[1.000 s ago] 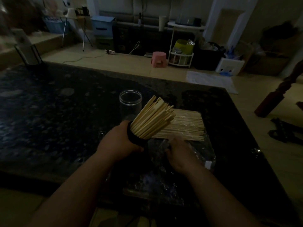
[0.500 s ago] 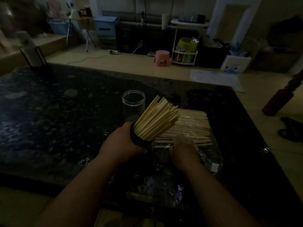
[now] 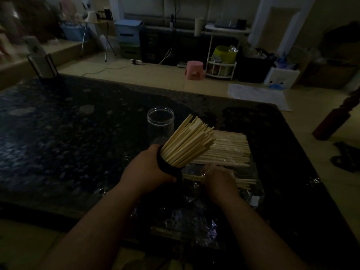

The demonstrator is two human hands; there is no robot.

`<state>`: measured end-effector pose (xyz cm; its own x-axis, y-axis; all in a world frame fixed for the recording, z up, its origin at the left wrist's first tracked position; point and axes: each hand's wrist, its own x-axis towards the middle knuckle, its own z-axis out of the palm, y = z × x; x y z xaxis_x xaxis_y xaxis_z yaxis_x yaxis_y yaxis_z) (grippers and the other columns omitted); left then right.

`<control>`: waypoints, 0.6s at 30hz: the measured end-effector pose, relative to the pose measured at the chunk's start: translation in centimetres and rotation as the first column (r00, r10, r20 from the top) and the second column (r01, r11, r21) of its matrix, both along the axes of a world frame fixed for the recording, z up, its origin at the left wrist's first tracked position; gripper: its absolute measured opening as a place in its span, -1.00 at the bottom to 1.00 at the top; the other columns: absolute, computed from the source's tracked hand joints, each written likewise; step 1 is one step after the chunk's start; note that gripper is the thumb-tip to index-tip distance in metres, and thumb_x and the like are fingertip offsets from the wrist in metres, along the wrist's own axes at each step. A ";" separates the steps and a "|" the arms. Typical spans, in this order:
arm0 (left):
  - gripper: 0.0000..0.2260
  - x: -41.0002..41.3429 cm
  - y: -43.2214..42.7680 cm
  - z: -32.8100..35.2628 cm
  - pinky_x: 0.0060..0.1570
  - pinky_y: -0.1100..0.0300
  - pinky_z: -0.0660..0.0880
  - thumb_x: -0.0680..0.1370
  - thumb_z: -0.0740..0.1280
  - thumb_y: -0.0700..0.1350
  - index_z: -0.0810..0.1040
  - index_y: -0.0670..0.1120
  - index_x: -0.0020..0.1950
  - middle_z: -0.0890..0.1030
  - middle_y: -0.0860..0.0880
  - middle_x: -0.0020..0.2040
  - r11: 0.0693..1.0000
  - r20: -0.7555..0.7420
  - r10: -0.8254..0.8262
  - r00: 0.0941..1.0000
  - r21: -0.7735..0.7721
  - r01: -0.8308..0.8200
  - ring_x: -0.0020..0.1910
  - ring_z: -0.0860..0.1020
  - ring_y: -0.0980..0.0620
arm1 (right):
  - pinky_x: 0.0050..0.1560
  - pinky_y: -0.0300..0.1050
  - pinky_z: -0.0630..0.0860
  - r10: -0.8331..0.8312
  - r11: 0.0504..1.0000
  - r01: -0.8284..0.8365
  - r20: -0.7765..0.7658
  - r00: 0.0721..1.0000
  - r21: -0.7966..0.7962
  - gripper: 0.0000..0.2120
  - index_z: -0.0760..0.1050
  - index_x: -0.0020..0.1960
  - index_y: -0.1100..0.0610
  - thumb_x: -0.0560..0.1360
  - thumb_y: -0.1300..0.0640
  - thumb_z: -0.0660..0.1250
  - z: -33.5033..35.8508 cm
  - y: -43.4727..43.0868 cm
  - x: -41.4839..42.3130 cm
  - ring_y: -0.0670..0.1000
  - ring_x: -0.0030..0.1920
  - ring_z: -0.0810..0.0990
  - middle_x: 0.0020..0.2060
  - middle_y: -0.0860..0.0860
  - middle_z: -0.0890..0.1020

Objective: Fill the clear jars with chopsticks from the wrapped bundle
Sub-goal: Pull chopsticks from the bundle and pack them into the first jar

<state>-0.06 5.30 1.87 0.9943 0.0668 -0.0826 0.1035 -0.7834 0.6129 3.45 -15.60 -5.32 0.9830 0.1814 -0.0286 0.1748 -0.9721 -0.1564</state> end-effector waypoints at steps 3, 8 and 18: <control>-0.21 -0.1 0.0 0.0 -0.03 0.14 0.50 0.22 0.60 0.07 0.33 0.09 0.38 0.50 0.13 0.02 1.000 0.003 -0.006 1.000 0.001 0.006 -0.05 0.48 0.11 | 0.13 -0.15 0.39 0.024 0.999 -0.027 -0.056 0.998 -0.039 -0.78 0.58 0.09 -0.02 0.49 -0.05 0.32 -0.1 0.0 0.1 0.08 0.10 0.56 0.09 0.02 0.61; -0.19 0.1 0.0 0.3 -0.04 0.16 0.48 0.22 0.60 0.07 0.32 0.08 0.40 0.53 0.09 0.09 1.000 -0.009 -0.004 1.000 0.004 0.004 -0.04 0.48 0.11 | 0.20 -0.03 0.36 0.028 0.986 -0.046 -0.111 0.993 -0.160 -0.68 0.51 0.22 0.00 0.49 -0.04 0.32 -0.3 -0.2 -0.6 0.10 0.20 0.48 0.19 0.03 0.52; -0.19 0.0 -0.3 0.2 0.05 0.08 0.53 0.21 0.61 0.08 0.34 0.07 0.39 0.57 0.01 0.16 1.000 -0.020 -0.002 1.000 0.026 0.002 0.07 0.56 0.01 | 0.30 -0.09 0.36 0.138 0.990 -0.140 -0.105 0.985 -0.010 -0.58 0.31 0.45 0.01 0.59 0.11 0.17 3.0 -0.3 -3.4 0.12 0.30 0.47 0.35 0.10 0.47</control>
<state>-0.09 5.00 2.03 0.9927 0.0671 -0.1006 0.1139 -0.7990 0.5904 0.05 -15.88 -2.27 0.9399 0.3143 -0.1331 0.2918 -0.9422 -0.1644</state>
